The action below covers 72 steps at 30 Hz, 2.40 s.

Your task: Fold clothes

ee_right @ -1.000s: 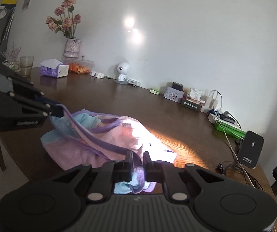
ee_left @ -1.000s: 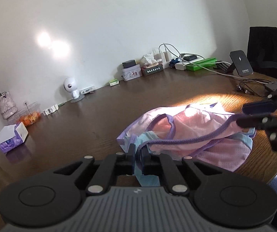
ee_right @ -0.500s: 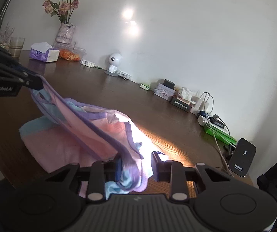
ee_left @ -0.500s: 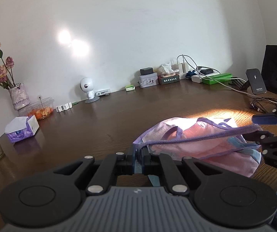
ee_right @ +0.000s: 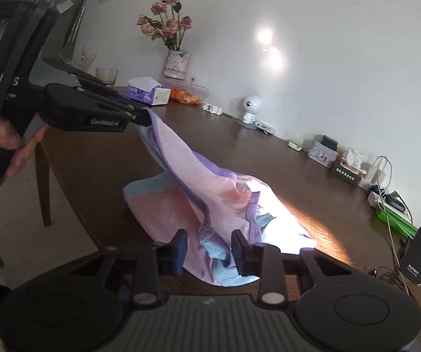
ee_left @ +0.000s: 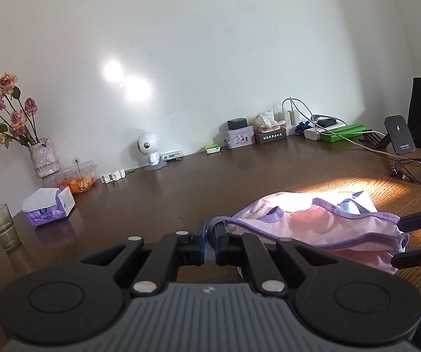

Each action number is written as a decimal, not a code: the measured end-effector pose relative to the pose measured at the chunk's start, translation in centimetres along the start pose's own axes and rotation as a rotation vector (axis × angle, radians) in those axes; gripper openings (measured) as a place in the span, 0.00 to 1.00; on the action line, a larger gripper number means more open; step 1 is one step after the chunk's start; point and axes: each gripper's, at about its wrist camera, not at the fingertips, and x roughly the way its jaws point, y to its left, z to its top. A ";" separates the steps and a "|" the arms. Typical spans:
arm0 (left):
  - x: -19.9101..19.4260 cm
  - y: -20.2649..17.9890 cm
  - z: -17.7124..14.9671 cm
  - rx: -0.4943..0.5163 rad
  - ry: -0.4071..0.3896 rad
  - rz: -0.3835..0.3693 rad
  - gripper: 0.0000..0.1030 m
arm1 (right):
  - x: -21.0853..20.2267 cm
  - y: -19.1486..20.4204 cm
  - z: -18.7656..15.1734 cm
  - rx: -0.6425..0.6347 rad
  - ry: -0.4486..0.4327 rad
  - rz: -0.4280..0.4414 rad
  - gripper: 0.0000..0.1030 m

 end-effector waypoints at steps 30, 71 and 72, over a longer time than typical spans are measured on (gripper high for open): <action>0.4 -2.2 -1.7 0.003 0.027 -0.071 0.06 | 7.1 2.1 -2.0 -0.134 0.135 -0.551 0.21; 4.4 5.7 23.4 0.148 -0.244 -0.085 0.08 | -1.0 -12.2 18.3 -0.181 -0.299 -0.651 0.01; 7.0 6.2 24.1 0.126 -0.199 -0.116 0.08 | 0.8 -14.0 19.0 -0.161 -0.268 -0.627 0.01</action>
